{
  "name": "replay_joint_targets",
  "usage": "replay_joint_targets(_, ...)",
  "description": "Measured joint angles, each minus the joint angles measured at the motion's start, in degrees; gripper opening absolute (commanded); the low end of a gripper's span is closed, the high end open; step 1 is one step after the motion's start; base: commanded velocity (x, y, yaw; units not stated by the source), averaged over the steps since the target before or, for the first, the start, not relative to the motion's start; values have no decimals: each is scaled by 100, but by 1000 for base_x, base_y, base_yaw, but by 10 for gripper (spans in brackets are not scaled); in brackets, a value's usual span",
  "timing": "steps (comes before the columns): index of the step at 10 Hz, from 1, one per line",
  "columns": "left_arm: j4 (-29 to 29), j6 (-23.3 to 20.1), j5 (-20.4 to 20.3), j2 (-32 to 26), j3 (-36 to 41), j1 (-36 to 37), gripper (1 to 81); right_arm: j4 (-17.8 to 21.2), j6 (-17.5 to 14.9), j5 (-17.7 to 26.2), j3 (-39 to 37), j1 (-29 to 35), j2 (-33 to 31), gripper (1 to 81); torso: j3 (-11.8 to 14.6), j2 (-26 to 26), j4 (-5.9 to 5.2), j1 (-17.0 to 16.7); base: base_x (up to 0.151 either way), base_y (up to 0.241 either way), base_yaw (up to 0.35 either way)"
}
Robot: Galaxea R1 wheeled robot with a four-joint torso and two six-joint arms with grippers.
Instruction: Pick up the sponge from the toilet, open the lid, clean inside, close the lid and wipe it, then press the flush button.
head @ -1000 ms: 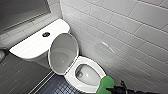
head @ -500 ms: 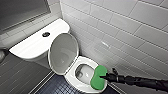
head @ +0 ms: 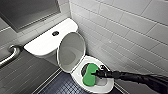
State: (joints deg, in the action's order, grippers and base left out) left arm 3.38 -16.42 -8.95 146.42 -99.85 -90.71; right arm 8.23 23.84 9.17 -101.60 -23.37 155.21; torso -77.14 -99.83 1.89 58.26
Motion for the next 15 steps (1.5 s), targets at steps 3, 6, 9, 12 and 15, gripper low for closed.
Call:
replay_joint_targets(3, 0, 0, 7, 41, -1, 15, 811, -24, 21, 350, -267, 301, 256, 10, -4, 0, -74, 0, 0, 0, 0)
replay_joint_targets(6, 0, 0, 9, 40, -1, 35, 811, -32, 77, 414, -658, 512, 692, 10, -6, 0, -74, 0, 0, 0, 0)
replay_joint_targets(9, -2, 0, 5, 41, -1, 35, 811, -33, 184, 445, -1368, 458, 1342, 10, -6, 0, -74, 0, 0, 0, 0)
replay_joint_targets(12, 0, 0, 9, 49, -1, 35, 811, -60, 226, 436, -1488, -94, 1698, 10, -6, 0, -74, 0, 0, 0, 0)
replay_joint_targets(15, 1, 0, 11, 90, -6, 37, 811, -236, 241, 279, -1196, -278, 1525, 10, -6, 0, -74, 0, 0, 0, 0)
